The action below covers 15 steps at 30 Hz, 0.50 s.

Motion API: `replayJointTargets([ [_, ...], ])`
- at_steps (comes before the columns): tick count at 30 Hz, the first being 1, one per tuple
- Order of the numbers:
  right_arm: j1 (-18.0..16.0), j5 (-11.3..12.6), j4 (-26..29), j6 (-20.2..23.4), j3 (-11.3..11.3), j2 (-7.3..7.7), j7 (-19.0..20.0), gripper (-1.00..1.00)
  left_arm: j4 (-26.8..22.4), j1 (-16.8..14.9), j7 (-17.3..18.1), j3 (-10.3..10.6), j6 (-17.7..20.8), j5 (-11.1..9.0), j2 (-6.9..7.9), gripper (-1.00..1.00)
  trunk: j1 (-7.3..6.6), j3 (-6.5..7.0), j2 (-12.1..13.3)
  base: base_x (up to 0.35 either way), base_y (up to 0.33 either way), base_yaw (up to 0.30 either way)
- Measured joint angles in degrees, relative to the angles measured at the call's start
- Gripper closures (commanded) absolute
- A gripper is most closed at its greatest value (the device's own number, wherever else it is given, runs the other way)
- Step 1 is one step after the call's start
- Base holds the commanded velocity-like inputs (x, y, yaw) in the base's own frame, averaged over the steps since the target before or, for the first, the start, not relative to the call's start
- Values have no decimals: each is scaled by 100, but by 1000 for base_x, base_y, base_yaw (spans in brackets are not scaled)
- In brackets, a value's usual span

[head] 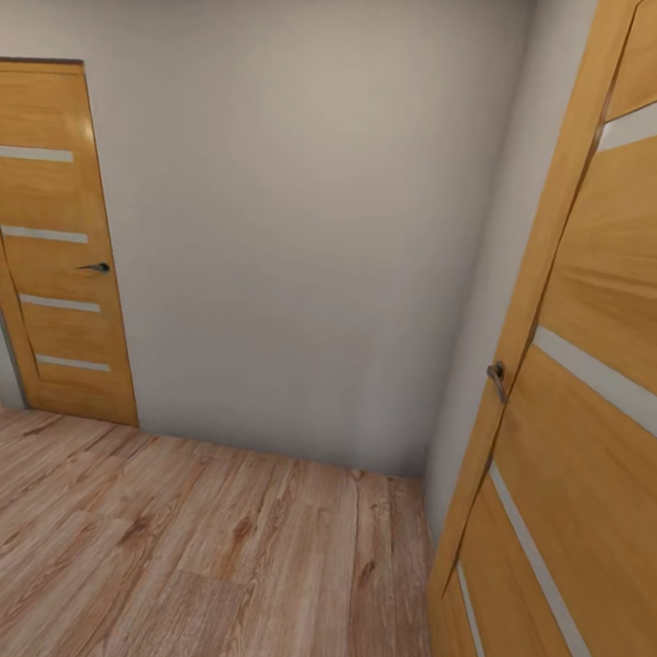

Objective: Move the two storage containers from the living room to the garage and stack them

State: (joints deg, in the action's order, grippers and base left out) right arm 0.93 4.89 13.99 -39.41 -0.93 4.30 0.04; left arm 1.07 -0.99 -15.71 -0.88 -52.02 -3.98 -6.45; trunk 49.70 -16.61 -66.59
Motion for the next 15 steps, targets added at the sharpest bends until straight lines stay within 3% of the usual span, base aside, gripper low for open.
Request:
replayJointTargets([
  [8,0,-6,-3,1,-8,0,4,-100,0,0,6,1,-14,-1,-20,-100,1,0,0,12,-3,-107],
  [15,0,-9,-3,1,-4,0,1,-100,3,0,-3,-14,-15,4,-15,-100,1,0,0,0,0,-16],
])
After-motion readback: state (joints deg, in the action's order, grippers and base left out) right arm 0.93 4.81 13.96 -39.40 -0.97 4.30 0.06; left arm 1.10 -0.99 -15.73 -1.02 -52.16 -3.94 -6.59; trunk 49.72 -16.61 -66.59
